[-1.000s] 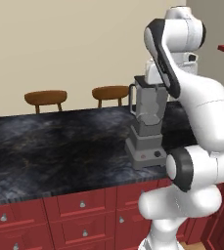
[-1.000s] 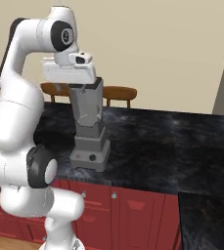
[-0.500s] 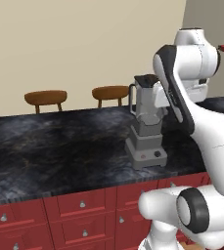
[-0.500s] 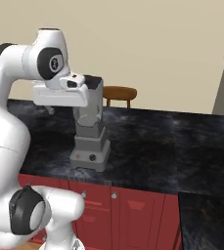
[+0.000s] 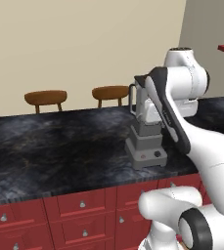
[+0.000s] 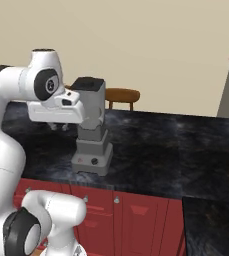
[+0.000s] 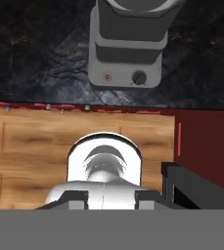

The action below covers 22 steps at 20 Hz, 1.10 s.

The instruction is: Grab the garlic and lime from the fridge, place them in the blender, close the lid, and turn on the blender to create a marinade.

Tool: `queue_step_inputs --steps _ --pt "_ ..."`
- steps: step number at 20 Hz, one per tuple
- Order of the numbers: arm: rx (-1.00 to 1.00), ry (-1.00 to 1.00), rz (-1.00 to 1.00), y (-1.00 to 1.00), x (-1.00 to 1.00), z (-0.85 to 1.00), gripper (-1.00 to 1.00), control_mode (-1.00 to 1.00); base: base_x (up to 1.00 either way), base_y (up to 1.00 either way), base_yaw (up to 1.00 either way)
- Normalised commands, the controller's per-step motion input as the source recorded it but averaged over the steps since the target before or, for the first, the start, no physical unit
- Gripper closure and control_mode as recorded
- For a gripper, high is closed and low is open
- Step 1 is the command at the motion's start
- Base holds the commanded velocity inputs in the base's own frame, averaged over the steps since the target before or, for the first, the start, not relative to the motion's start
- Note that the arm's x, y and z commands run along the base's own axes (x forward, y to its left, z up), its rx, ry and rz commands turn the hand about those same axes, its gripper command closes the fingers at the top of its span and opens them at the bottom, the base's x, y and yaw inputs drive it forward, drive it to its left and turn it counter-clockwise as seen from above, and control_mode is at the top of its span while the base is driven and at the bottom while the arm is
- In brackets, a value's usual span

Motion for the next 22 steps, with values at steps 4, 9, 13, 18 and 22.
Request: queue_step_inputs --steps 4,9,13,18,22 --pt "0.00 0.00 0.00 0.46 0.00 -0.53 1.00 -1.00 0.00 0.00 0.00" --pt "0.06 -0.02 0.00 0.00 0.00 -0.50 1.00 -1.00 0.00 0.00 0.00" --pt "0.09 -0.02 0.00 -0.05 0.01 -0.19 1.00 -1.00 0.00 0.00 0.00" --pt "0.00 0.00 0.00 0.00 0.00 0.00 1.00 -1.00 0.00 0.00 0.00" --pt "0.00 0.00 0.00 0.00 0.00 -0.14 1.00 -1.00 0.00 0.00 0.00"
